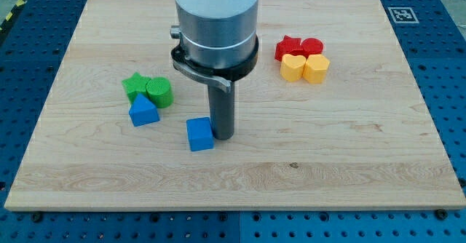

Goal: Slide the blue cube into the group of blocks

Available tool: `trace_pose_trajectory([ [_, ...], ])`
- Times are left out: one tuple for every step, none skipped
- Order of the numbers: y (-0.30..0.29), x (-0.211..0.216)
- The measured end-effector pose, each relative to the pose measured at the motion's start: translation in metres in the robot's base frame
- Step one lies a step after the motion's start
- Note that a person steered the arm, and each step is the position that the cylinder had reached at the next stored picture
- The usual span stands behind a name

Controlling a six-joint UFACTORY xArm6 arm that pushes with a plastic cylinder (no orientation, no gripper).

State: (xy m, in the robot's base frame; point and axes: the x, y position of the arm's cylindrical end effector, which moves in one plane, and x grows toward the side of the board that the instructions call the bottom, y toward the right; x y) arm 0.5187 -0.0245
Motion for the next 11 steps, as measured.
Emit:
trace_pose_trajectory([
  [-0.001, 0.032],
  [-0.023, 0.062],
  [-0.045, 0.038],
  [-0.044, 0.010],
  [-0.019, 0.040],
  [0.039, 0.038],
  [0.013, 0.000],
  [-0.018, -0.018],
  [-0.051, -0.018],
  [-0.062, -0.018],
  [-0.045, -0.017],
])
